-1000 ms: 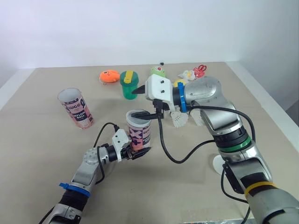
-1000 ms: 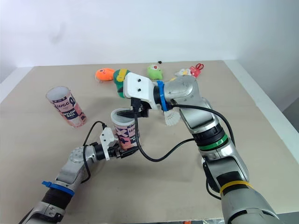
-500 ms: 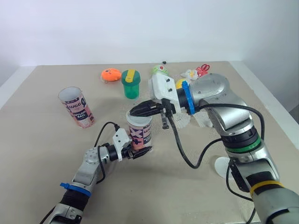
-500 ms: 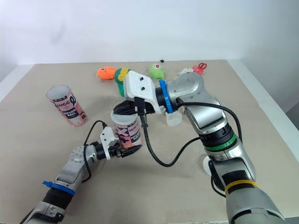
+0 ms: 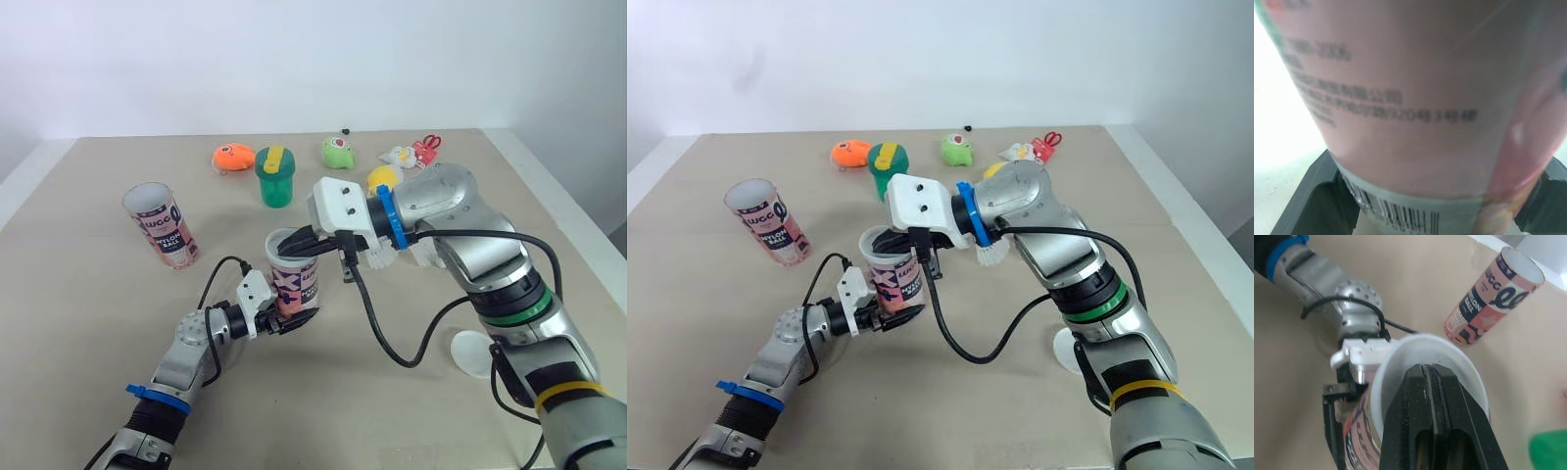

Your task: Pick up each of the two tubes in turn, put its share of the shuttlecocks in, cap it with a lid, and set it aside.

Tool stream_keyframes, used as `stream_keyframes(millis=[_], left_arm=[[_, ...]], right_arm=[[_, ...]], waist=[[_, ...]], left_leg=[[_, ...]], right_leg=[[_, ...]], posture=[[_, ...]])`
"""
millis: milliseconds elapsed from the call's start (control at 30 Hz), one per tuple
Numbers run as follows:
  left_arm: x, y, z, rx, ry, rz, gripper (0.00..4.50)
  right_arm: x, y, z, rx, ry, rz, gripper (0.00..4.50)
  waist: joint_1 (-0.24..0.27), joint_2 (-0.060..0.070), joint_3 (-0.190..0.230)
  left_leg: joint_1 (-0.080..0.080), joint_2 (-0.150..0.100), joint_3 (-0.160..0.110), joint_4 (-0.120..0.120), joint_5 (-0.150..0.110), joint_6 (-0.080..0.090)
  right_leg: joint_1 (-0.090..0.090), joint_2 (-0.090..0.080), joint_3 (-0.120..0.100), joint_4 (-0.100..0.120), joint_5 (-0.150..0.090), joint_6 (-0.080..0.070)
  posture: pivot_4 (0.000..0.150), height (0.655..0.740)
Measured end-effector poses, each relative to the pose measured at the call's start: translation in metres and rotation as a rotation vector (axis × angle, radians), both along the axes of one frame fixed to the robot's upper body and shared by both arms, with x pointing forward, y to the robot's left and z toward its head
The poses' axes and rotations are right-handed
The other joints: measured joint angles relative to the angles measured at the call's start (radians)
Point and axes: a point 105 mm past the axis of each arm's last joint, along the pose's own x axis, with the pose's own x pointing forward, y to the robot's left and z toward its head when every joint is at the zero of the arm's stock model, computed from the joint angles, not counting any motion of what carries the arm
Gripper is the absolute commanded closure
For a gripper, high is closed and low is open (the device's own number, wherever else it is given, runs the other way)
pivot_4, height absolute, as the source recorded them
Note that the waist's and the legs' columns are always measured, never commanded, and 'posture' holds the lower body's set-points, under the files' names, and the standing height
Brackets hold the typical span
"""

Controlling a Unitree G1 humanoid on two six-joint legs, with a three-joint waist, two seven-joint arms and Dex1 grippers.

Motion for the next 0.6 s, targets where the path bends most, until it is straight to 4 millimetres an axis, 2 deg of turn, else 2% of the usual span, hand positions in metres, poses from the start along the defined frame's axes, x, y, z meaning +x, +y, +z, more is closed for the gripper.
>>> stream_keyframes(millis=[600], left_arm=[[-0.0009,-0.0002,-0.0044,0.024,0.007,0.004,1.06]], right_arm=[[0.0001,-0.0109,-0.0050,-0.111,-0.089,-0.004,4.45]], waist=[[0.000,0.005,-0.006]], left_leg=[[0.003,0.000,0.000,0.000,-0.001,-0.002]], right_leg=[[0.003,0.000,-0.001,0.000,-0.002,-0.001]], posture=[[0.150,0.7400]])
